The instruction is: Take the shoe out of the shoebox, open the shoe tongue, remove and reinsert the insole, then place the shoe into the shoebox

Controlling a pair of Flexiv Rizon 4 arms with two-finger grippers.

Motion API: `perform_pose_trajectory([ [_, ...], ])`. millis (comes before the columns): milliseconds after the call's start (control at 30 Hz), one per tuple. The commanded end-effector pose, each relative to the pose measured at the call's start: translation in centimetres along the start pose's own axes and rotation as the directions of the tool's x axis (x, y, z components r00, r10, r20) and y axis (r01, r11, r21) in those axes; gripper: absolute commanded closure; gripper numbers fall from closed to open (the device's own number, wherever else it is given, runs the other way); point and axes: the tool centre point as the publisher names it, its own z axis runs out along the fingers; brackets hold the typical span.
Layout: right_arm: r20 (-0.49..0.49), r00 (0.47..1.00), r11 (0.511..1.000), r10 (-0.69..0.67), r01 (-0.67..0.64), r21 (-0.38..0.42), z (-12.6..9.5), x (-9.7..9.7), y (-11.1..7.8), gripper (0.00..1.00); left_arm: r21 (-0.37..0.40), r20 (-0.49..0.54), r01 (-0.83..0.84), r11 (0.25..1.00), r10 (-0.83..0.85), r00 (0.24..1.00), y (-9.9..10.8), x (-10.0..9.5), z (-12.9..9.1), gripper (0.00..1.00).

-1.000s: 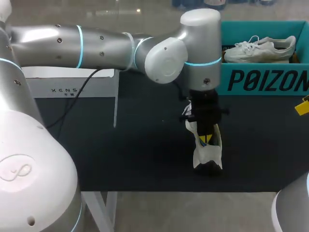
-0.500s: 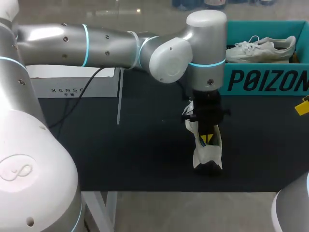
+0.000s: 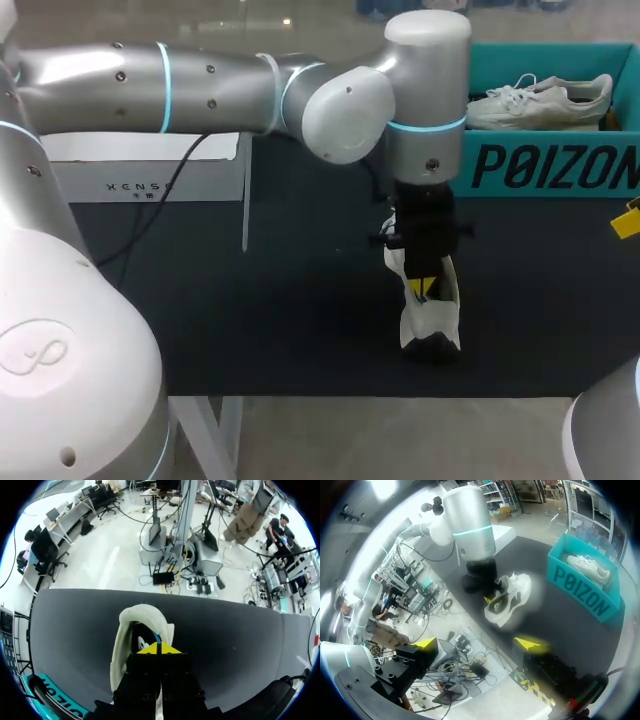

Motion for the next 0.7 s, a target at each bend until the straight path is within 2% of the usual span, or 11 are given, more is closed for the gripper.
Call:
perform_pose_trajectory([
  [33, -0.003, 1.000, 1.000, 0.002, -0.002, 0.006, 0.0, -0.1, 0.3, 0.00, -0.001, -0.008, -0.002, 1.000, 0.002, 1.000, 0.2, -0.4, 0.7, 1.00],
  [500, -0.003, 1.000, 1.000, 0.002, -0.002, 0.006, 0.0, -0.1, 0.3, 0.00, 0.003, -0.019, -0.017, 1.000, 0.017, 1.000, 0.6, -1.5, 1.4, 1.00],
  [700, -0.003, 1.000, 1.000, 0.002, -0.002, 0.006, 0.0, -0.1, 0.3, 0.00, -0.017, -0.015, -0.008, 1.000, 0.007, 1.000, 0.6, -0.9, 0.4, 1.00],
])
